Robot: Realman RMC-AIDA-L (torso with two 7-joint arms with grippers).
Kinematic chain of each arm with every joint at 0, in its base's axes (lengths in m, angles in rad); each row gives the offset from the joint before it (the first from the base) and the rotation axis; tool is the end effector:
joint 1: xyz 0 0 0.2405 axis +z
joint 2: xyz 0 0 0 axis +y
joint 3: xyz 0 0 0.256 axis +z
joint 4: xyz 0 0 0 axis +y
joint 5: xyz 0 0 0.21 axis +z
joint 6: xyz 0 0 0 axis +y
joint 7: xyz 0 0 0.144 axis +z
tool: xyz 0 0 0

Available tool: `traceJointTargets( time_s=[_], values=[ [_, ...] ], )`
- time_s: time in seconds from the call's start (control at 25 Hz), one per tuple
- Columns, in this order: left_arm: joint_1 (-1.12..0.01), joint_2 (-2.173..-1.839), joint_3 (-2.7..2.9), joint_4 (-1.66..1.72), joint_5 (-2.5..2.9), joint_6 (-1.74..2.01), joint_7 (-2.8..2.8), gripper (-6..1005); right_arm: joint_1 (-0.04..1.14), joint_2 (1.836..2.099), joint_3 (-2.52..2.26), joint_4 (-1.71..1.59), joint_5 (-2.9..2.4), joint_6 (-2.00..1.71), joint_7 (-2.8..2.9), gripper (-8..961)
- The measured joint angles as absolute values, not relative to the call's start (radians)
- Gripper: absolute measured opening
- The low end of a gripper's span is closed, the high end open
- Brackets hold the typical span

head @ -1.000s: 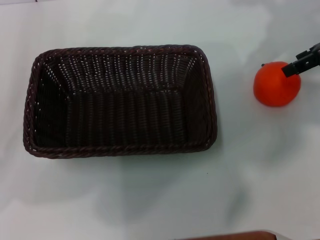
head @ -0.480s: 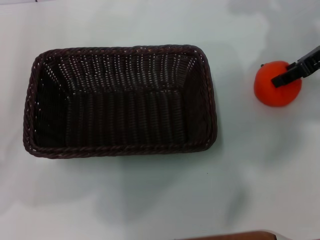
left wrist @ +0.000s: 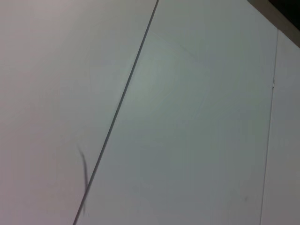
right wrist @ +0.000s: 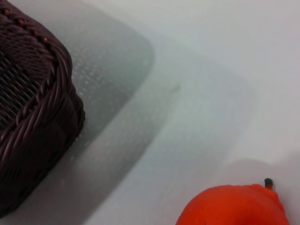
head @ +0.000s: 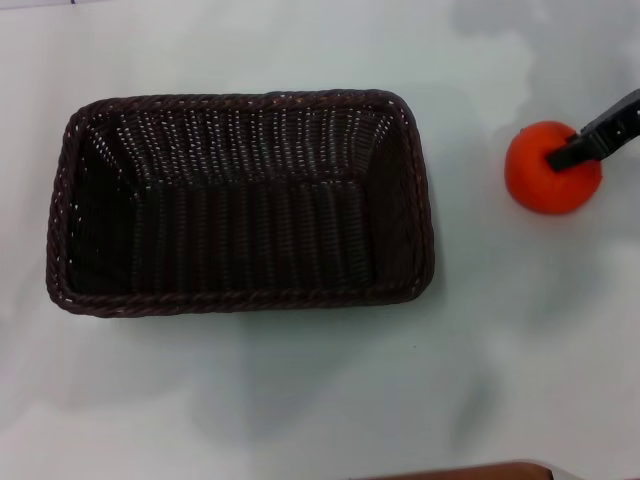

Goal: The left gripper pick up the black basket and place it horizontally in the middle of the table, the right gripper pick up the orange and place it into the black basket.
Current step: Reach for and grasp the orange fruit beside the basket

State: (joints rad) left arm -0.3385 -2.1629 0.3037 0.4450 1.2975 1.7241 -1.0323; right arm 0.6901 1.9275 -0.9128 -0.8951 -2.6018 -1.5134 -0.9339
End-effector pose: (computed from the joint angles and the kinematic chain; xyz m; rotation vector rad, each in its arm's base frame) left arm -0.3018 0.2815 0.0697 -1.6427 -0.4845 -1.4061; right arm 0.2771 0.3829 0.0684 1.1845 2.5846 0.5058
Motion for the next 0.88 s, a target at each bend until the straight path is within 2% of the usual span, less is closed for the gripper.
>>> traceJointTargets(
  time_s=[0.24,0.6,0.88],
  values=[
    [-0.342,-2.163,0.304,0.437,1.300,1.724,-1.032,609,0.694,1.932,-0.917,-0.894,-2.610,-1.503,-0.935,215],
    [-0.341,-2.163,0.304,0.437,1.301,1.725,-1.032,608,0.684,1.931,-0.872,-0.904,-2.580,-1.511,-0.971,102],
    [-0.337,-2.163,0.304,0.437,1.298,1.728,-1.038,608,0.655,1.908,-0.669,-0.894,-2.362,-1.574,-1.126,66]
  ],
)
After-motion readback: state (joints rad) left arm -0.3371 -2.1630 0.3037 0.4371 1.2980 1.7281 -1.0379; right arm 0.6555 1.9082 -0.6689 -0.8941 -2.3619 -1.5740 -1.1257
